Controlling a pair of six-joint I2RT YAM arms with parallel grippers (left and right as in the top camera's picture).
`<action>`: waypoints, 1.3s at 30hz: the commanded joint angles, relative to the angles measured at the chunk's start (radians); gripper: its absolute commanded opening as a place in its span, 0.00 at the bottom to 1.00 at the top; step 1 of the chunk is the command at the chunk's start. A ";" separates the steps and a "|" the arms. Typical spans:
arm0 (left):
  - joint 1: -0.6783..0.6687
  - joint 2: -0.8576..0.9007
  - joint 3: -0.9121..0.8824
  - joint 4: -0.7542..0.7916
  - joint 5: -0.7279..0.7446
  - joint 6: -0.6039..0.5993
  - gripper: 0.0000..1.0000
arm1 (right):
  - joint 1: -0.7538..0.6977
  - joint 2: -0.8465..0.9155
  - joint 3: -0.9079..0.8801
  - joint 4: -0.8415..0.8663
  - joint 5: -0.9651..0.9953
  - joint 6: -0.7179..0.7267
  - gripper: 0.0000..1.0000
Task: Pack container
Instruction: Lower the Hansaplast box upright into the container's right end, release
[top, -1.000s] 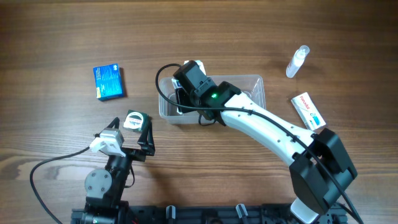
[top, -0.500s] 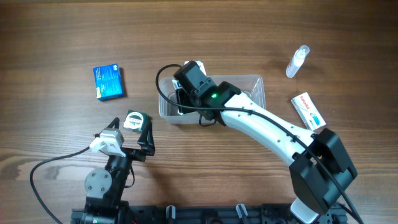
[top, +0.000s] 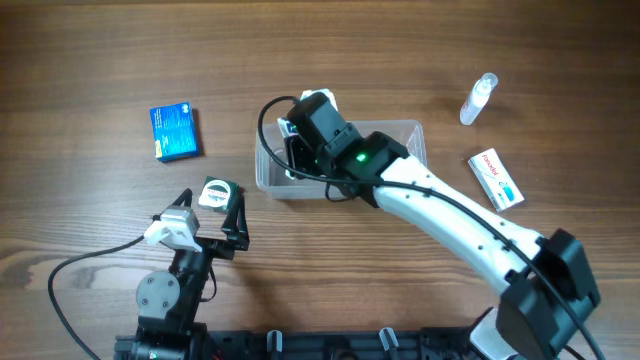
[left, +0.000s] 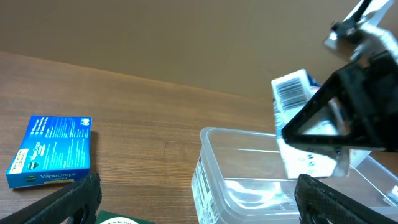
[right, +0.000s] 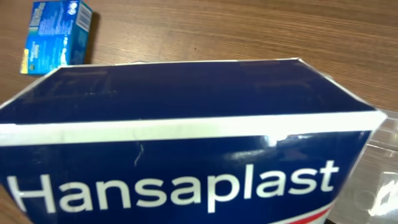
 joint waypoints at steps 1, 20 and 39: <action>0.008 -0.005 -0.006 -0.003 0.001 0.005 1.00 | -0.027 -0.045 0.011 -0.023 0.010 -0.022 0.65; 0.008 -0.005 -0.006 -0.003 0.001 0.005 1.00 | -0.146 -0.087 0.011 -0.343 0.081 -0.062 0.70; 0.008 -0.005 -0.006 -0.003 0.001 0.006 1.00 | -0.237 -0.080 -0.030 -0.220 -0.086 -0.014 0.04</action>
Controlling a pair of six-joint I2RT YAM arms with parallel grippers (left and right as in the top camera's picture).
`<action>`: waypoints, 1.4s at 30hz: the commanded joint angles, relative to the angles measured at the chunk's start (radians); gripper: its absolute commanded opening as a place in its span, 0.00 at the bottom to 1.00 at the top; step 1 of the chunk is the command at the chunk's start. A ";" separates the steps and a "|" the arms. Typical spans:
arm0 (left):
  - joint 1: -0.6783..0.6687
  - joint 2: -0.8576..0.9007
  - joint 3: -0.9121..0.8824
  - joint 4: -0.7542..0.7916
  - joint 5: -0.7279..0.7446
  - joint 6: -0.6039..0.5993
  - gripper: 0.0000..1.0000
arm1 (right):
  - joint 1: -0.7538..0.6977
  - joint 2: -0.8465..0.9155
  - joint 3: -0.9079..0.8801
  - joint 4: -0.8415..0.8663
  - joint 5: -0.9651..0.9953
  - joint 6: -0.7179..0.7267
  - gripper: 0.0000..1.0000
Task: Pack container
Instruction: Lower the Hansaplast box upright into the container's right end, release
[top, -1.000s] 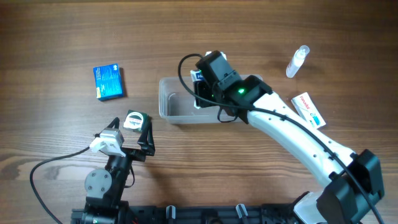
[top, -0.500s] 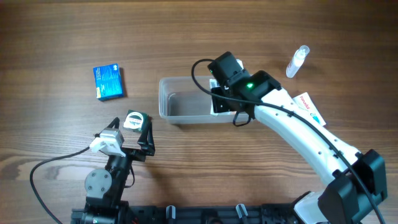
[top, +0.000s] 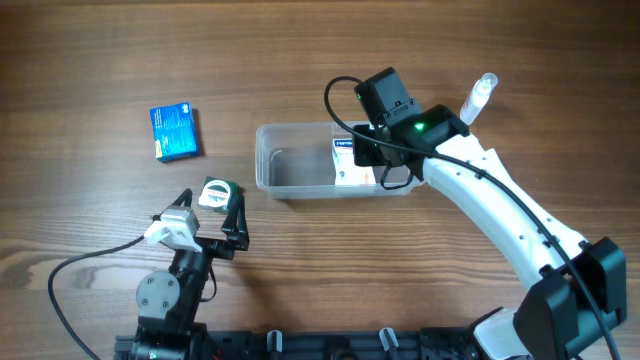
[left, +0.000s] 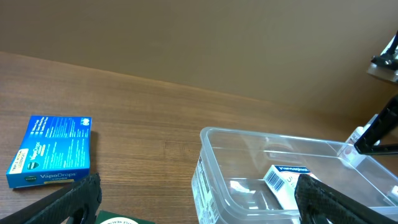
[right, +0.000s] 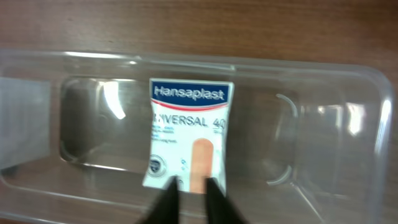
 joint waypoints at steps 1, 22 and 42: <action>0.008 -0.005 -0.006 -0.003 0.001 0.005 1.00 | 0.003 -0.018 -0.014 0.051 -0.036 0.040 0.04; 0.008 -0.005 -0.006 -0.003 0.001 0.006 1.00 | 0.022 0.280 -0.014 0.106 -0.080 0.040 0.04; 0.008 -0.005 -0.006 -0.003 0.001 0.006 1.00 | 0.066 0.233 0.047 0.183 -0.159 0.039 0.04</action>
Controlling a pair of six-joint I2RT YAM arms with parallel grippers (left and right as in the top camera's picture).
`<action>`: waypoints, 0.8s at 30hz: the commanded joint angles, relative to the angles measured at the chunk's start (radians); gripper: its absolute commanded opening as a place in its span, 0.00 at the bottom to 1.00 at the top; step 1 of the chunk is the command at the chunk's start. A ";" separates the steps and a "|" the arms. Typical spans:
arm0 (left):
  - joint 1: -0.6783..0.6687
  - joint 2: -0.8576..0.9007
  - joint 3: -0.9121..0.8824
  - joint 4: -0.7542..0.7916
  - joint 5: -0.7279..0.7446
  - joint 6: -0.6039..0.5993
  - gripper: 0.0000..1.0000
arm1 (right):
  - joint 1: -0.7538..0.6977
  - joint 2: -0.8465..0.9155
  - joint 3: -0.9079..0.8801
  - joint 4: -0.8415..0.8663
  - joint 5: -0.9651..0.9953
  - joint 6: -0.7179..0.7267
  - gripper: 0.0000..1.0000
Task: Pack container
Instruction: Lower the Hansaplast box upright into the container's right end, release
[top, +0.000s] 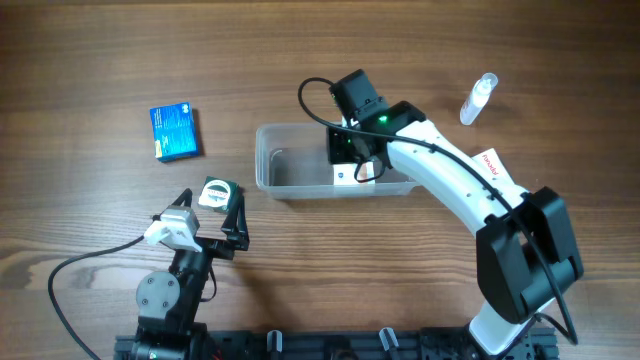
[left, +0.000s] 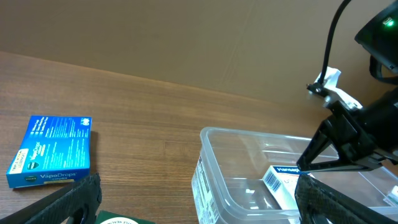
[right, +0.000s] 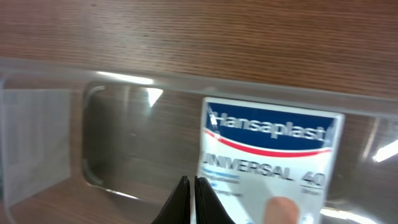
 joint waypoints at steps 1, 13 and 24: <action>0.008 -0.005 -0.006 -0.003 0.001 0.006 1.00 | 0.040 0.022 0.017 0.035 -0.028 0.010 0.04; 0.008 -0.005 -0.006 -0.003 0.001 0.005 1.00 | 0.064 0.103 0.016 0.084 0.034 0.007 0.05; 0.008 -0.005 -0.006 -0.003 0.001 0.006 1.00 | 0.064 0.114 0.016 0.054 0.177 0.007 0.04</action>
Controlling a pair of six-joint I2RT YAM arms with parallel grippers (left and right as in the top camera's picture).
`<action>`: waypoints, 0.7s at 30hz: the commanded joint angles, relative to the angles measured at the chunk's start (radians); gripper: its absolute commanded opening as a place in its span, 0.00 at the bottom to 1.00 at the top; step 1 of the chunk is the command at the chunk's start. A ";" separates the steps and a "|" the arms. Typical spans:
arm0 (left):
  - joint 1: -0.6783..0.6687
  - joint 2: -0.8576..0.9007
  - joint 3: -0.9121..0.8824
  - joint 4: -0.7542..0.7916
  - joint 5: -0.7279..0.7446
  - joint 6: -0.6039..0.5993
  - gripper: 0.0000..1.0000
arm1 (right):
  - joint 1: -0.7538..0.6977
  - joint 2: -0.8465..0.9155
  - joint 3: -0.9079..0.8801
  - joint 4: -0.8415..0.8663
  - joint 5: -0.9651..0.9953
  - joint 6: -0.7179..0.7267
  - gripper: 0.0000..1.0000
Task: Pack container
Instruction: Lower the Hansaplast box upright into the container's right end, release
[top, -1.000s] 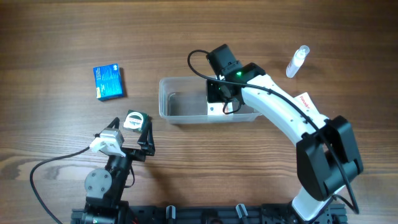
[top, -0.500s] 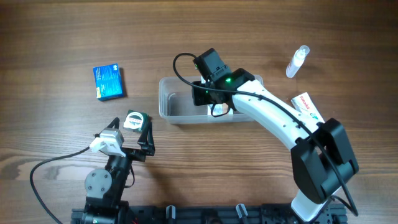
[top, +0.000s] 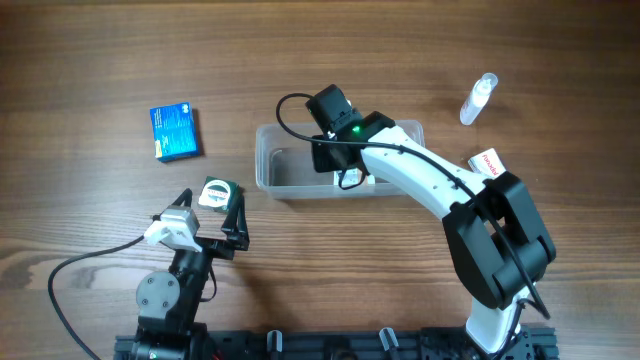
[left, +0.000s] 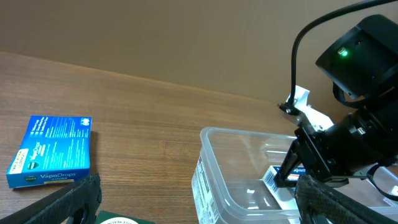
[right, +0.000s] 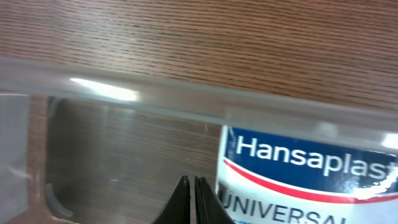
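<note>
A clear plastic container (top: 264, 168) sits mid-table. A white and blue Hansaplast box (right: 311, 171) lies flat on its floor, right of centre. My right gripper (right: 189, 186) is down inside the container, shut with nothing between its fingers, its tips just left of the box. My left gripper (left: 199, 208) rests open near the front edge, with a green and white pack (top: 217, 192) between its fingers. A blue VapoDrops box (top: 175, 131) lies on the table to the left.
A small clear spray bottle (top: 478, 99) lies at the back right. A white and red box (top: 492, 168) lies right of the container, partly under my right arm. The container's near wall (left: 214, 180) rises just ahead of my left gripper.
My right gripper has shifted to the left inside the container and sits closer to its floor, still shut beside the Hansaplast box. The left arm has not moved.
My right gripper first held the Hansaplast box over the container's left end. Then the box lay flat in the container's right half, let go, with the gripper above it. After that the gripper was shut at the box's left side, and now it is lower and further left.
</note>
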 joint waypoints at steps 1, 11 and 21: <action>0.008 -0.005 -0.006 -0.003 0.001 0.005 1.00 | 0.001 0.008 0.015 -0.024 0.084 0.003 0.04; 0.008 -0.005 -0.006 -0.003 0.001 0.005 1.00 | -0.010 0.008 0.015 -0.078 0.138 -0.026 0.04; 0.008 -0.005 -0.006 -0.003 0.001 0.005 1.00 | -0.100 -0.015 0.016 -0.154 0.138 -0.077 0.06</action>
